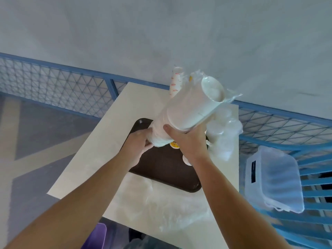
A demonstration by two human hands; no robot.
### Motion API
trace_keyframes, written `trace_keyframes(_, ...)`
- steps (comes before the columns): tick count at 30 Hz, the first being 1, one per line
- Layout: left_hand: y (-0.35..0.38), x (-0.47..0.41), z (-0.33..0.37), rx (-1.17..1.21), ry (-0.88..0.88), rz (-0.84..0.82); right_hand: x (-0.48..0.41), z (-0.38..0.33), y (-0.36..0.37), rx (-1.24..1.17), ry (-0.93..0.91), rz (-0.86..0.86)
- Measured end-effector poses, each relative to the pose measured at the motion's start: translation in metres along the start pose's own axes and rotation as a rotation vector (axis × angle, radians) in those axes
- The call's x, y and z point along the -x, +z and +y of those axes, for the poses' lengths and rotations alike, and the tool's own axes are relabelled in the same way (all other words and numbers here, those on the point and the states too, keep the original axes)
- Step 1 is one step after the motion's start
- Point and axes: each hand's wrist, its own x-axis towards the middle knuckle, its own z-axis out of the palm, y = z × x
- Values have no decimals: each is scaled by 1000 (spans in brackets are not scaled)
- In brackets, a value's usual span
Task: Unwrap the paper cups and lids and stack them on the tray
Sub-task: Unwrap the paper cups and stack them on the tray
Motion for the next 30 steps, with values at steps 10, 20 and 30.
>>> trace_keyframes(10, -71, -57, -49, -20, -330, 0, 5, 54, 105, 144, 201, 23)
trace_keyframes(20, -88, -68, -17, -70, -345, -206, -4, 80, 158, 255, 301, 73)
trace_keyframes(30, -91, -41, 64, -479, 315, -190, -5, 34, 129, 115, 209, -53)
